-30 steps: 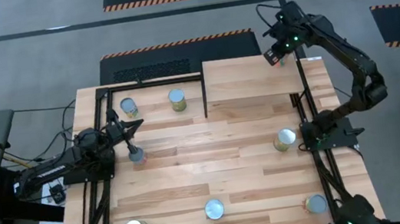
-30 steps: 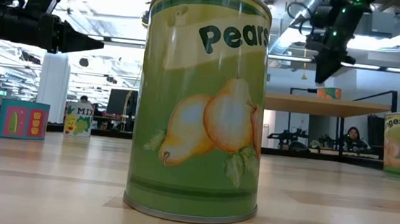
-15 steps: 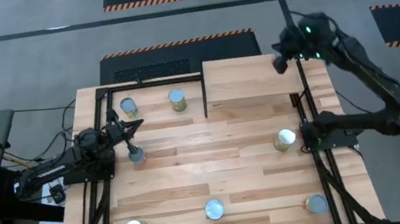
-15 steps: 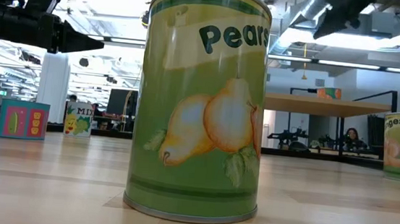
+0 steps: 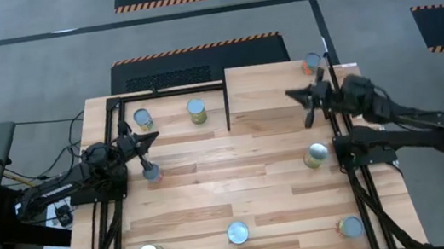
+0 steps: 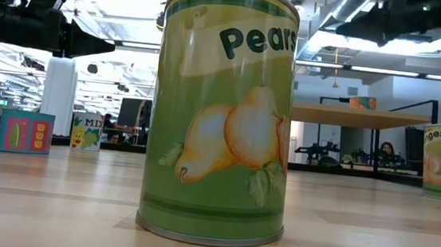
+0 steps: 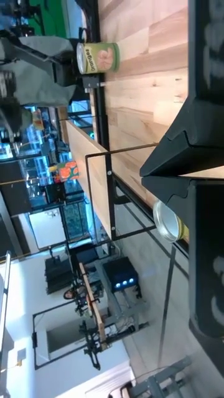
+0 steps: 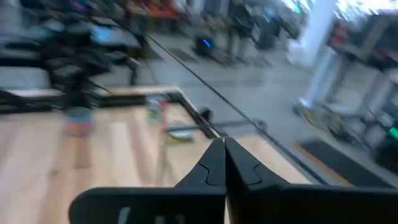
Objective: Pick and place cans onto a shelf
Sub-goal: Put the small canned corn on the shelf aligned with the small canned orange
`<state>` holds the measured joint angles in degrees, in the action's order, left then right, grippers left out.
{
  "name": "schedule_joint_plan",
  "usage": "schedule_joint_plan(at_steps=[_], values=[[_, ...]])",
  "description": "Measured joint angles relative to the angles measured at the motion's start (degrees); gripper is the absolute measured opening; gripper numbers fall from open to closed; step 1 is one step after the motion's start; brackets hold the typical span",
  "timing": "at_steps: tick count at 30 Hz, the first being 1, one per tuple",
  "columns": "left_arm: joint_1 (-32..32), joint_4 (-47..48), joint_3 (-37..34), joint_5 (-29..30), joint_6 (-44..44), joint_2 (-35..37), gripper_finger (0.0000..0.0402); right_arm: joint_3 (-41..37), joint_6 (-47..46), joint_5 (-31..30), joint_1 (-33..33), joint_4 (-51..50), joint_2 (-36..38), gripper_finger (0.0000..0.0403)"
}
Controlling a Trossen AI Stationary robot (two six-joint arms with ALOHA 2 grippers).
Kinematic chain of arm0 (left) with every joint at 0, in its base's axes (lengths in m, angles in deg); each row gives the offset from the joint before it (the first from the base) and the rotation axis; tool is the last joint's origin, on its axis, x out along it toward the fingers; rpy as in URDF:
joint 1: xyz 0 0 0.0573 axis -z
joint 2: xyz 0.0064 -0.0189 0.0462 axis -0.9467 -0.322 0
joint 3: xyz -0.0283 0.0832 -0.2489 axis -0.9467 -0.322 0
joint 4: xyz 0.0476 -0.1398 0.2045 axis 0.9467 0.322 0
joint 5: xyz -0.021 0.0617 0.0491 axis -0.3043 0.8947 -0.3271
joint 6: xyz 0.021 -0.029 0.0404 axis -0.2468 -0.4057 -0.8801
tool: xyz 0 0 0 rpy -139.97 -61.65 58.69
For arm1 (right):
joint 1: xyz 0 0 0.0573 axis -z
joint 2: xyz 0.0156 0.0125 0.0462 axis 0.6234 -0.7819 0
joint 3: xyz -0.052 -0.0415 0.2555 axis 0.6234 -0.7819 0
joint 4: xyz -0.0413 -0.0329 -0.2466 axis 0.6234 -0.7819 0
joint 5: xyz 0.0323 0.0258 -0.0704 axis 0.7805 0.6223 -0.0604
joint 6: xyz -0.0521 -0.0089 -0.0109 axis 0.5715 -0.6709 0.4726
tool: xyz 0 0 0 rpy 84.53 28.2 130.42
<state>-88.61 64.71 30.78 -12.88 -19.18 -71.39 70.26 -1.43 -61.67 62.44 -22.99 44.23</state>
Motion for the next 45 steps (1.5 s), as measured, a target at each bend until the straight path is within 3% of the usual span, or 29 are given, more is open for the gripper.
schedule_joint_plan(at_steps=[6,11,19,29,36,41,45], values=[[0.0,0.0,0.1,2.7,1.5,0.0,0.0000,-6.6,3.5,-0.1,-10.9,7.1,1.3,0.0007],[0.0,0.7,2.6,2.3,3.9,-2.2,0.0000,-7.7,6.9,-2.8,-18.2,6.6,1.0,0.0008],[0.6,8.1,10.3,-3.5,12.8,-14.2,0.0000,-7.7,10.0,-7.5,-25.6,6.7,-2.8,0.0007],[8.2,16.0,18.9,-1.2,15.1,-30.0,0.0000,-7.7,9.7,-6.7,-27.0,12.0,-10.8,0.0007],[14.5,20.4,25.4,4.3,14.7,-35.4,0.0000,-7.7,10.3,-2.2,-24.2,16.9,-16.0,0.0006],[18.0,29.6,30.2,5.0,22.0,-38.0,0.0001,-7.7,10.1,3.2,-21.2,20.0,-18.8,0.0005],[21.2,41.4,35.5,5.1,31.6,-41.5,0.0022,-7.7,10.1,3.7,-21.1,21.8,-20.8,0.0005]])
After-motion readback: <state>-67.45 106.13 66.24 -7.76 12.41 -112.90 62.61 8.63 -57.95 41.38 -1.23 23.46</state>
